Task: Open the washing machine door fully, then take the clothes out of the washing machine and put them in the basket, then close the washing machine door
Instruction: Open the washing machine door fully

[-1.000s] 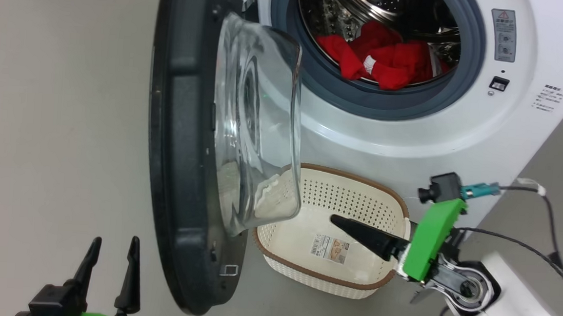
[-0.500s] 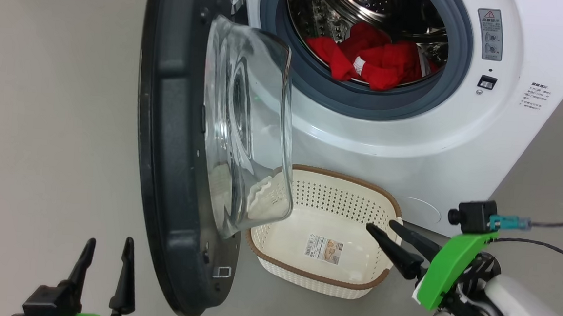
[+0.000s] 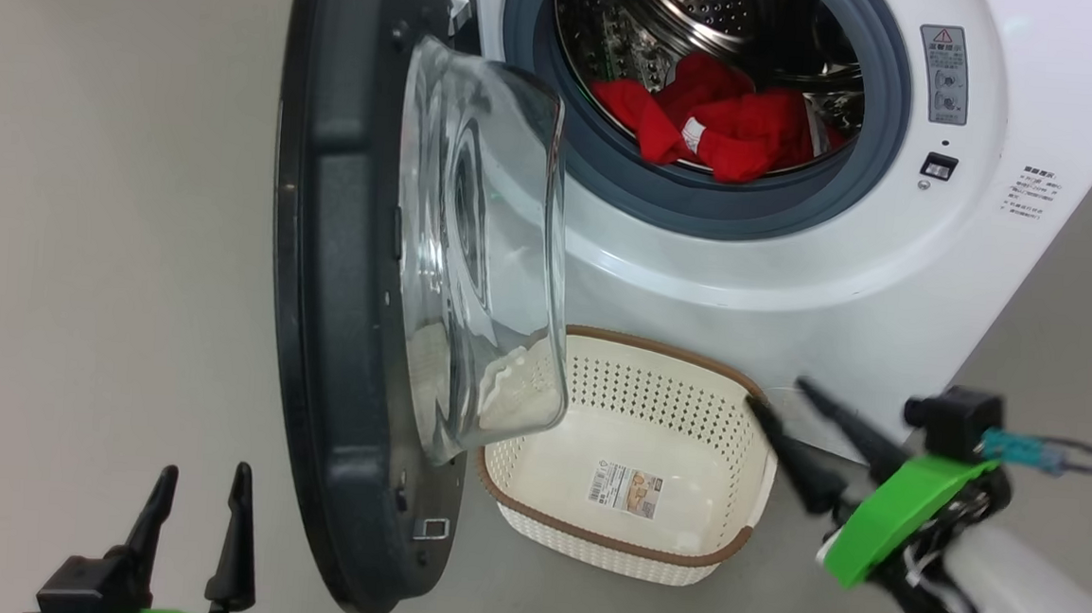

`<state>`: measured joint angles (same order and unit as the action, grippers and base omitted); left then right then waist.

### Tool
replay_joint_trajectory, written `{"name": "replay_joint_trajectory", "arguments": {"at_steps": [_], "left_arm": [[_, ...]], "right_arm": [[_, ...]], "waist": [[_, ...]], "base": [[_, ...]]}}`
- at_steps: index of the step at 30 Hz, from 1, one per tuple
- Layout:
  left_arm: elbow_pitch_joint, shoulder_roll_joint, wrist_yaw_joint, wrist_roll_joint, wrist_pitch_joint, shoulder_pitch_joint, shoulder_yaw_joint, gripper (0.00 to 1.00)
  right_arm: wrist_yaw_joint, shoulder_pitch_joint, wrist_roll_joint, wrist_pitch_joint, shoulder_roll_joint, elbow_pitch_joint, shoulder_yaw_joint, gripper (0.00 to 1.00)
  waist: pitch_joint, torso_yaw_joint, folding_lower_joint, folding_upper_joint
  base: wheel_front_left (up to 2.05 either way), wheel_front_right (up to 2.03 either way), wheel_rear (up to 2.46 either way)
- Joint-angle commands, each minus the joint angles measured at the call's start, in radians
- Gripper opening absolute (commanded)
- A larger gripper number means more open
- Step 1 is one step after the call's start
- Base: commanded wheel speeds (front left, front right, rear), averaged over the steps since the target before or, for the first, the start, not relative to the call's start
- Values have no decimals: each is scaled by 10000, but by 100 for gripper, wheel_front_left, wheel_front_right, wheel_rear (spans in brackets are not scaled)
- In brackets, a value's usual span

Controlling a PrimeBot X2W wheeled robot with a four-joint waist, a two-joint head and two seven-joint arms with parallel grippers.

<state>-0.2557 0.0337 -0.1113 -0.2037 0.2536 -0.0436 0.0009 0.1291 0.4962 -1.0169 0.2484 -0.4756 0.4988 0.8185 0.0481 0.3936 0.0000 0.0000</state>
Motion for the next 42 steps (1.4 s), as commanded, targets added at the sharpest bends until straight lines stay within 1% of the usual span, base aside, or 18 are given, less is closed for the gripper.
{"name": "replay_joint_trajectory", "arguments": {"at_steps": [1,3,4,6,7,10,14,20,25,34,35,36,37,42], "left_arm": [[219,166,-65,117,82,-98,363,100],[227,166,-67,115,82,-94,371,100],[233,166,-67,116,82,-80,375,100],[237,166,-68,120,82,-66,367,100],[237,166,-68,120,82,-66,367,100],[242,166,-73,139,82,-49,330,100],[257,166,-76,137,82,0,264,100],[230,166,-43,76,82,23,144,100],[244,166,-14,72,82,49,107,100],[417,166,13,76,82,10,178,100],[461,166,12,76,82,-2,197,68],[534,166,10,78,82,-27,229,31],[639,166,5,21,82,-60,269,0],[1594,166,-9,-215,82,-239,485,0]], "right_arm": [[16,-127,822,127,65,-402,-863,100],[16,-497,1543,129,270,-636,-1759,100],[16,-901,2267,130,498,-905,-2492,100],[16,-1270,2967,131,697,-1225,-3083,100],[16,-1270,2967,131,697,-1225,-3083,100],[16,-1819,3725,132,983,-1552,-3786,100],[16,-2448,4503,132,1307,-1746,-4391,100],[16,-3005,5146,133,1620,-1707,-4805,100],[16,-3146,5533,133,1734,-1687,-5075,100],[16,-3190,5797,133,1849,-1782,-5349,100],[16,-3190,5809,133,1852,-1794,-5364,100],[16,-3189,5839,133,1850,-1817,-5382,100],[16,-3195,5853,133,1858,-1840,-5401,100],[16,-3245,5918,133,1874,-1856,-5475,100]], "waist": [[19,-6,0,0],[19,-5,0,0],[10,0,0,0],[-15,11,0,0],[-15,11,0,0],[-58,29,0,0],[-94,44,0,0],[-104,77,0,0],[-122,91,0,0],[-130,117,0,0],[-134,123,0,0],[-139,132,0,0],[-147,141,0,0],[-206,180,0,0]], "base": [[0,0,0],[0,0,0],[0,0,0],[0,0,0],[0,0,0],[0,0,0],[0,0,0],[0,0,0],[0,0,0],[0,0,0],[0,0,0],[0,0,0],[0,0,0],[0,0,0]]}}
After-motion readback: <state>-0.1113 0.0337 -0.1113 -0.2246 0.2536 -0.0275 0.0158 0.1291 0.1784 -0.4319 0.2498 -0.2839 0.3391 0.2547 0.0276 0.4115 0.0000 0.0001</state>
